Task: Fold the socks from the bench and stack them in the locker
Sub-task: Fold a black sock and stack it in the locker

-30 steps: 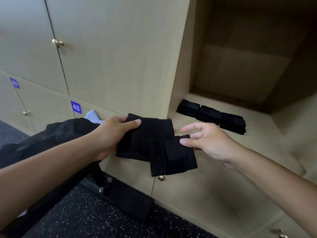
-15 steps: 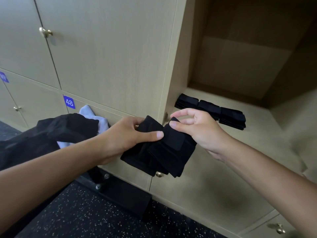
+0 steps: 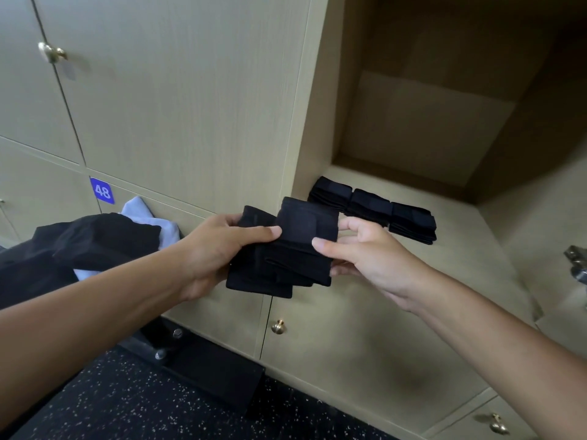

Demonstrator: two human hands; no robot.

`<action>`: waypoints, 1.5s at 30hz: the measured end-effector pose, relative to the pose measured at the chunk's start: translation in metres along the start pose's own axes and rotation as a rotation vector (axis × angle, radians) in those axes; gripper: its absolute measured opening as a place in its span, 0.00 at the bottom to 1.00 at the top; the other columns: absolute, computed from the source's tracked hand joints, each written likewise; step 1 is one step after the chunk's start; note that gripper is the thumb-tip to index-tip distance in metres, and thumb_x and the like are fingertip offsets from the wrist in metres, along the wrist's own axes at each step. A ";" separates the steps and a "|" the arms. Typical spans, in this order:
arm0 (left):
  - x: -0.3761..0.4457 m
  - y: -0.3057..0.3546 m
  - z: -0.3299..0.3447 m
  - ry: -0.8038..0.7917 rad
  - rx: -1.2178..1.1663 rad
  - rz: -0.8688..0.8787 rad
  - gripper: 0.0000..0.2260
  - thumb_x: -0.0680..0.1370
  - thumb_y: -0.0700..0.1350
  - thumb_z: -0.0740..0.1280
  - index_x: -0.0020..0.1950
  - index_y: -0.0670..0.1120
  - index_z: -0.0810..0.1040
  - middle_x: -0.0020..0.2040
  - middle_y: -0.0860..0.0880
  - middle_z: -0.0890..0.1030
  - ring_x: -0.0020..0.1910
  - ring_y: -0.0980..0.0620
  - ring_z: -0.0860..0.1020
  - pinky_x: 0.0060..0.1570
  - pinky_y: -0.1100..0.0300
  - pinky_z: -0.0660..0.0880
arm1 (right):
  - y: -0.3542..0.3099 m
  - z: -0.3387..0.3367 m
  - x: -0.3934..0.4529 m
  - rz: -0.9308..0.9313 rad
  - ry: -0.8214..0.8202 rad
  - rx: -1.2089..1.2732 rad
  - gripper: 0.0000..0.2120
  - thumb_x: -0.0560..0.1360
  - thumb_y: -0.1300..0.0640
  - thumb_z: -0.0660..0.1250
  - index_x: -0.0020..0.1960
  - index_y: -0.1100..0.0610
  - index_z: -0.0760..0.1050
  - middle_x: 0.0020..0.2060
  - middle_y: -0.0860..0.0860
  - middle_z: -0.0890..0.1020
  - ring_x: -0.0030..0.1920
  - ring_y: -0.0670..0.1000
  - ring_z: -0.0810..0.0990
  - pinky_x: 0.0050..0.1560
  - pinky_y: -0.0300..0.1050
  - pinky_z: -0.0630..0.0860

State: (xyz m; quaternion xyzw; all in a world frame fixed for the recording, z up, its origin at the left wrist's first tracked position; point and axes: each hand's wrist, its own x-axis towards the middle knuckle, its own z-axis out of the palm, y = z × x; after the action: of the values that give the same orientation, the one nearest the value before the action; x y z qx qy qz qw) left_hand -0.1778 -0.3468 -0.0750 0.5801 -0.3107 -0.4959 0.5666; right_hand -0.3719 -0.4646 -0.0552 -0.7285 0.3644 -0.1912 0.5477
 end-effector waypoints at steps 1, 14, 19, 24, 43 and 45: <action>0.002 -0.001 0.002 -0.007 -0.003 0.005 0.14 0.78 0.46 0.73 0.62 0.42 0.83 0.56 0.42 0.87 0.55 0.43 0.86 0.55 0.48 0.82 | 0.001 -0.001 -0.002 -0.014 0.000 0.023 0.14 0.78 0.57 0.72 0.62 0.58 0.77 0.50 0.55 0.87 0.49 0.55 0.86 0.46 0.43 0.81; 0.015 -0.008 0.002 0.109 0.117 0.065 0.12 0.78 0.46 0.74 0.59 0.44 0.83 0.51 0.44 0.88 0.51 0.43 0.87 0.57 0.41 0.82 | 0.014 -0.051 0.049 -0.091 0.510 0.274 0.26 0.75 0.62 0.76 0.65 0.45 0.69 0.53 0.59 0.84 0.55 0.55 0.84 0.56 0.51 0.82; 0.015 -0.013 -0.009 0.116 0.149 0.061 0.12 0.77 0.47 0.75 0.59 0.45 0.83 0.51 0.45 0.88 0.51 0.43 0.87 0.56 0.40 0.82 | 0.016 -0.058 0.092 -0.163 0.594 0.220 0.12 0.77 0.62 0.73 0.52 0.47 0.77 0.54 0.61 0.84 0.55 0.57 0.84 0.59 0.58 0.81; 0.014 -0.013 -0.017 0.136 0.169 0.072 0.09 0.78 0.46 0.74 0.57 0.45 0.84 0.49 0.45 0.88 0.48 0.44 0.87 0.53 0.42 0.83 | 0.022 -0.073 0.135 -0.119 0.623 0.382 0.11 0.79 0.66 0.70 0.53 0.50 0.79 0.57 0.57 0.83 0.58 0.56 0.83 0.56 0.51 0.83; 0.019 -0.014 -0.034 0.150 0.200 0.055 0.09 0.78 0.46 0.74 0.57 0.46 0.84 0.49 0.47 0.88 0.48 0.47 0.87 0.50 0.49 0.84 | 0.022 -0.067 0.186 -0.034 0.559 0.342 0.14 0.78 0.68 0.69 0.57 0.51 0.81 0.62 0.60 0.80 0.52 0.54 0.84 0.39 0.37 0.79; 0.019 -0.015 -0.033 0.150 0.205 0.055 0.09 0.78 0.46 0.74 0.57 0.46 0.84 0.48 0.47 0.88 0.47 0.47 0.87 0.49 0.50 0.84 | 0.022 -0.067 0.186 -0.039 0.551 0.337 0.14 0.78 0.68 0.70 0.58 0.51 0.80 0.62 0.61 0.80 0.49 0.52 0.84 0.38 0.35 0.79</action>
State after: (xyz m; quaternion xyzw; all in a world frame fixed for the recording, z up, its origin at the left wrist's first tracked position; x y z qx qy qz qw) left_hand -0.1443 -0.3505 -0.0981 0.6619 -0.3323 -0.4011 0.5391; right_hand -0.3016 -0.6493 -0.0760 -0.5551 0.4483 -0.4494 0.5375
